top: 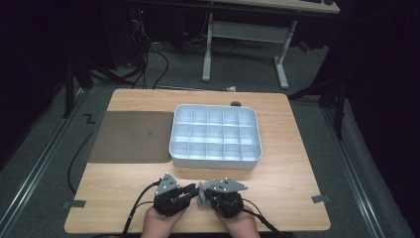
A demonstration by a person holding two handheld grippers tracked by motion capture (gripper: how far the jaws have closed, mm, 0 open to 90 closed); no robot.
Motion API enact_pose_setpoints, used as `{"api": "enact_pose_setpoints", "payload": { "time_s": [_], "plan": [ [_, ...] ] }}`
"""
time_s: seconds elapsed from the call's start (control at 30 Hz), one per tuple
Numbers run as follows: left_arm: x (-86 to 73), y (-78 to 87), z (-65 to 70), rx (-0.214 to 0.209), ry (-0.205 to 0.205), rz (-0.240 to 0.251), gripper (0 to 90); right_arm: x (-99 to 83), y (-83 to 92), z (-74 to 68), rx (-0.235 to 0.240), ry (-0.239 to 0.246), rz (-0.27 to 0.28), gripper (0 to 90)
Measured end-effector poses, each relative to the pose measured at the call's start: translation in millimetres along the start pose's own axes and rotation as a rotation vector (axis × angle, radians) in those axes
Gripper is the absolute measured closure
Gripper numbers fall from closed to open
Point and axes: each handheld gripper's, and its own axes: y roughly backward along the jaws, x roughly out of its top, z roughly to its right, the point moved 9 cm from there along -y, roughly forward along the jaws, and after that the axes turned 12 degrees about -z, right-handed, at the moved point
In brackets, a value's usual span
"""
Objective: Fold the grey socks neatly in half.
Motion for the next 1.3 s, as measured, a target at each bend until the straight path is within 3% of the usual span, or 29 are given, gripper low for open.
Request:
{"api": "enact_pose_setpoints", "payload": {
  "time_s": [0.17,0.33,0.47,0.53,0.6,0.7,0.8,0.87,0.93,1.03,1.3],
  "plan": [
    [-16.0,-16.6,-2.8,0.031,0.008,-0.075,86.3,2.5,5.9,2.4,0.03,-0.048,0.039,85.3],
    [-22.2,-22.5,0.4,0.034,-0.004,-0.108,88.3,6.9,11.4,-0.5,0.1,-0.096,0.072,85.1],
    [-23.2,-23.4,0.4,0.037,-0.009,-0.115,88.5,3.6,4.6,-2.0,0.112,-0.108,0.054,84.3],
    [-23.2,-23.1,0.5,0.04,-0.011,-0.112,88.5,3.2,4.9,-2.0,0.128,-0.114,0.056,76.4],
    [-22.9,-23.3,0.6,0.04,-0.013,-0.11,88.4,6.9,15.8,-1.8,0.15,-0.118,0.089,72.0],
    [-22.8,-23.3,0.6,0.041,-0.015,-0.11,88.4,14.0,40.4,5.2,0.11,-0.093,0.154,69.2],
    [-22.6,-23.2,0.9,0.041,-0.018,-0.108,88.3,13.3,53.3,27.6,0.044,-0.115,0.177,72.1],
    [-22.6,-23.2,1.0,0.041,-0.019,-0.107,88.3,5.6,48.6,45.1,0.006,-0.16,0.149,75.6],
    [-22.6,-23.2,1.1,0.042,-0.02,-0.106,88.3,-4.8,39.3,54.0,-0.023,-0.17,0.108,78.7],
    [-22.5,-23.7,1.9,0.042,-0.026,-0.106,88.3,-14.9,24.2,48.3,-0.019,-0.151,0.058,80.4],
    [-22.6,-24.4,4.9,0.038,-0.047,-0.104,88.4,-9.4,14.9,28.0,-0.069,-0.05,0.037,80.6]
  ]
}}
